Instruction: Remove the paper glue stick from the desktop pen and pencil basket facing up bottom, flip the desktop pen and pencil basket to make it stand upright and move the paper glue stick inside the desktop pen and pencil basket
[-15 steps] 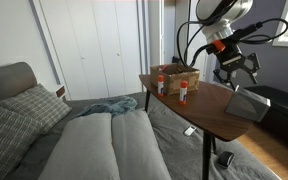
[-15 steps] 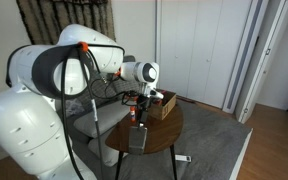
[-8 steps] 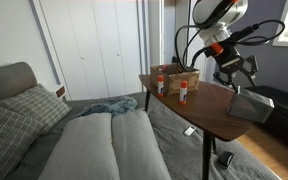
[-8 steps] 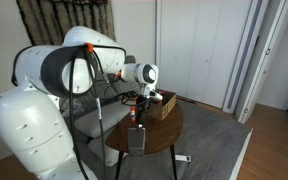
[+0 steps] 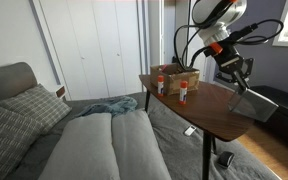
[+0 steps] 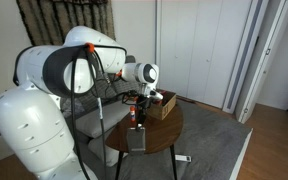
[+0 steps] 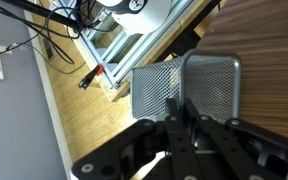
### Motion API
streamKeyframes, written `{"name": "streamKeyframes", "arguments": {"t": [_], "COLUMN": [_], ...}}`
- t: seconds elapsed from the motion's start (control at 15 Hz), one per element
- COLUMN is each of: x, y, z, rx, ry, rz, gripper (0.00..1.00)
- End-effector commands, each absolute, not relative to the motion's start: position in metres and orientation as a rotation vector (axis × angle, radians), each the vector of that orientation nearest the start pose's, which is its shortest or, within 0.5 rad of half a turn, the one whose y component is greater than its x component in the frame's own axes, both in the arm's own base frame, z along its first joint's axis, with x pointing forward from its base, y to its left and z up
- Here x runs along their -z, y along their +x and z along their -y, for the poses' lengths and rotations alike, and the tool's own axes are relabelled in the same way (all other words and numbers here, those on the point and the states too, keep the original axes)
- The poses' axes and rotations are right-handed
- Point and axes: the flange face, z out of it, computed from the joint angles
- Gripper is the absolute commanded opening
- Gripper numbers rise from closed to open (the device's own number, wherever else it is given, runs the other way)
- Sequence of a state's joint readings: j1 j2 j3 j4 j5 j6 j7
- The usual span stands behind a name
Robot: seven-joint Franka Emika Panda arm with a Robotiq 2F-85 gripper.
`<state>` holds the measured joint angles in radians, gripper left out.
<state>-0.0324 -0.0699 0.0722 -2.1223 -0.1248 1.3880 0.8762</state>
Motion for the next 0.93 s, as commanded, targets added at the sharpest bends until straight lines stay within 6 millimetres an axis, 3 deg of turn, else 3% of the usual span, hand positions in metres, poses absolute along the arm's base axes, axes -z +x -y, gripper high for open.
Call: {"name": "streamKeyframes", "arguments": {"t": [0.0,0.27,0.47,0.67,0.87], "x": [-0.442,-0.493,-0.513,-0.521,-0.512], "y": [0.441,0.432,0.433,0.438,0.442], "z": [0.009,0.029,0.034,0.036,0.040], "rx": [-0.904,-0.717,-0.521,-0.321,-0.169], "ry": [-3.094,-3.064,-3.033,-2.960,-2.926], "rz": [-1.348,-1.341,-1.323,-1.284,-1.240], "gripper": [0.00,0.02,0.02,0.02,0.02]}}
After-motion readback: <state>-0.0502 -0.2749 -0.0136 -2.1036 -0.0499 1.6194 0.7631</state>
